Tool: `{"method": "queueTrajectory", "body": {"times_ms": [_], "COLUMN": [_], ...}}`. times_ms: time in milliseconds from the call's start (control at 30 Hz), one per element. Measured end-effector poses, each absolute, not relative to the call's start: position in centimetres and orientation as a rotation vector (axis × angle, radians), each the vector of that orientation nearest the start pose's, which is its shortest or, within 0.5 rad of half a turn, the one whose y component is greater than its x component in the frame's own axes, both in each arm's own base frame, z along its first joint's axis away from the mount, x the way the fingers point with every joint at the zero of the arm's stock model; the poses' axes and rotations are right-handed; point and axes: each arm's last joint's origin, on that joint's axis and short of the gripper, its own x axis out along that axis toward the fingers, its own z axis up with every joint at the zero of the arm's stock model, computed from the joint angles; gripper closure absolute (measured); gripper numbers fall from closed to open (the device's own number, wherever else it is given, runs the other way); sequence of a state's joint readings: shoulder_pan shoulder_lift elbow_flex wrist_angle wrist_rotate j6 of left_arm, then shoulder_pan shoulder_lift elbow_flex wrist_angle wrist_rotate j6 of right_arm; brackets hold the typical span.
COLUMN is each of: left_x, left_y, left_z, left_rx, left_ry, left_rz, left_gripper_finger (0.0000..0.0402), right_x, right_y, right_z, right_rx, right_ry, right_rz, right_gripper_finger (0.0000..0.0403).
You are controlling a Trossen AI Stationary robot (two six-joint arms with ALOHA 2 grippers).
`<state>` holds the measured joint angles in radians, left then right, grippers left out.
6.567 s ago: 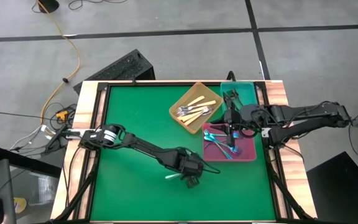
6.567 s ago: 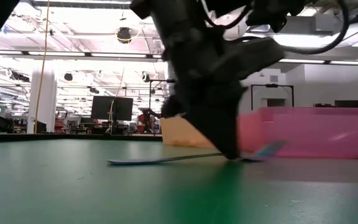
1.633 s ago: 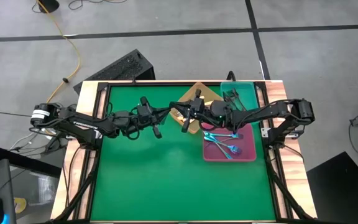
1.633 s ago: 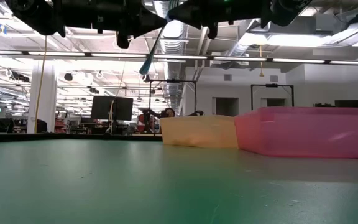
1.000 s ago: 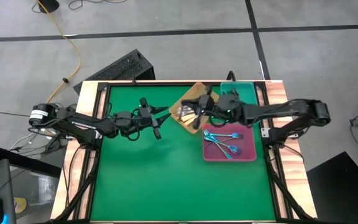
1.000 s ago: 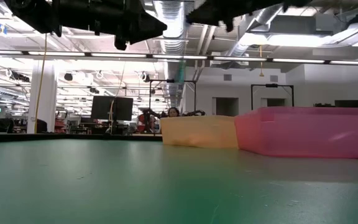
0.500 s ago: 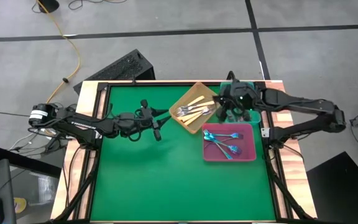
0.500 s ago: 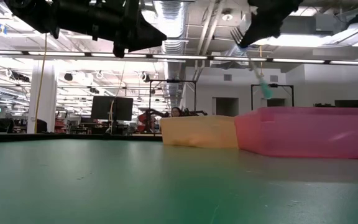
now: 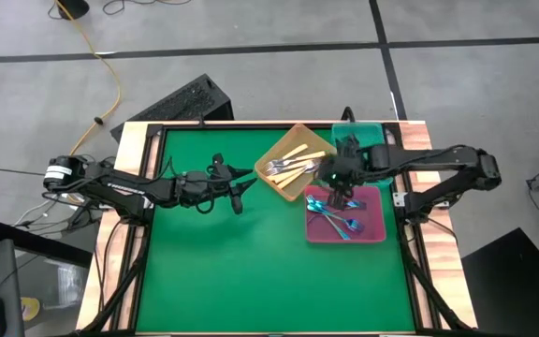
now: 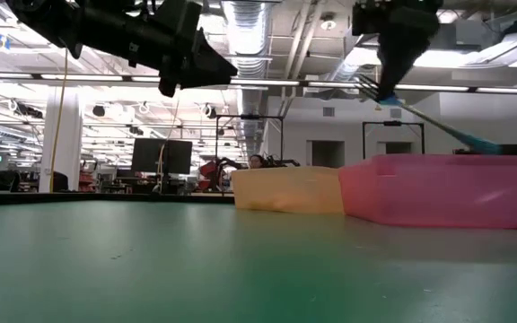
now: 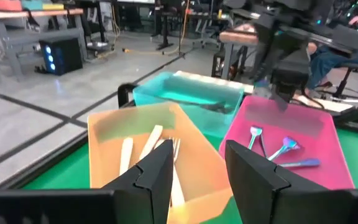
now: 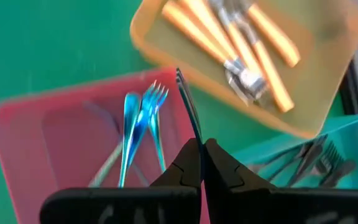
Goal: Sort silverware by color (type)
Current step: Put the blue fork into the pink bin
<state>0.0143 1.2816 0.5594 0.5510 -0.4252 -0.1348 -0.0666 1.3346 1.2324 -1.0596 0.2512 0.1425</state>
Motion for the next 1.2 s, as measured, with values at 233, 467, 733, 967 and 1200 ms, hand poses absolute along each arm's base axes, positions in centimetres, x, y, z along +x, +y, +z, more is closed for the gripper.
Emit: {"method": "queueTrajectory", "body": {"times_ms": [233, 467, 733, 967, 1200], "left_x": [26.0, 26.0, 26.0, 26.0, 26.0], "left_y": [1.6, 1.6, 1.6, 1.6, 1.6], "left_z": [22.2, 22.1, 22.1, 22.2, 22.2], "left_rx": [-0.102, -0.111, -0.112, -0.112, -0.128], "left_ry": [0.158, 0.158, 0.157, 0.156, 0.153], "left_rz": [0.451, 0.452, 0.453, 0.452, 0.453], "left_gripper_finger": [0.0272, 0.0272, 0.0272, 0.0272, 0.0272], "right_x": [24.6, 24.3, 24.3, 24.4, 24.2], "right_y": [0.4, 0.9, -0.3, -1.6, -2.4], "right_z": [28.6, 25.2, 22.8, 21.5, 20.2], "right_rx": [-0.062, -0.013, 0.033, 0.091, 0.115], "right_ry": [1.239, 1.278, 1.267, 1.226, 1.195], "right_rz": [-0.248, -0.161, -0.121, -0.085, -0.097], "right_gripper_finger": [0.0382, 0.0382, 0.0382, 0.0382, 0.0382]}}
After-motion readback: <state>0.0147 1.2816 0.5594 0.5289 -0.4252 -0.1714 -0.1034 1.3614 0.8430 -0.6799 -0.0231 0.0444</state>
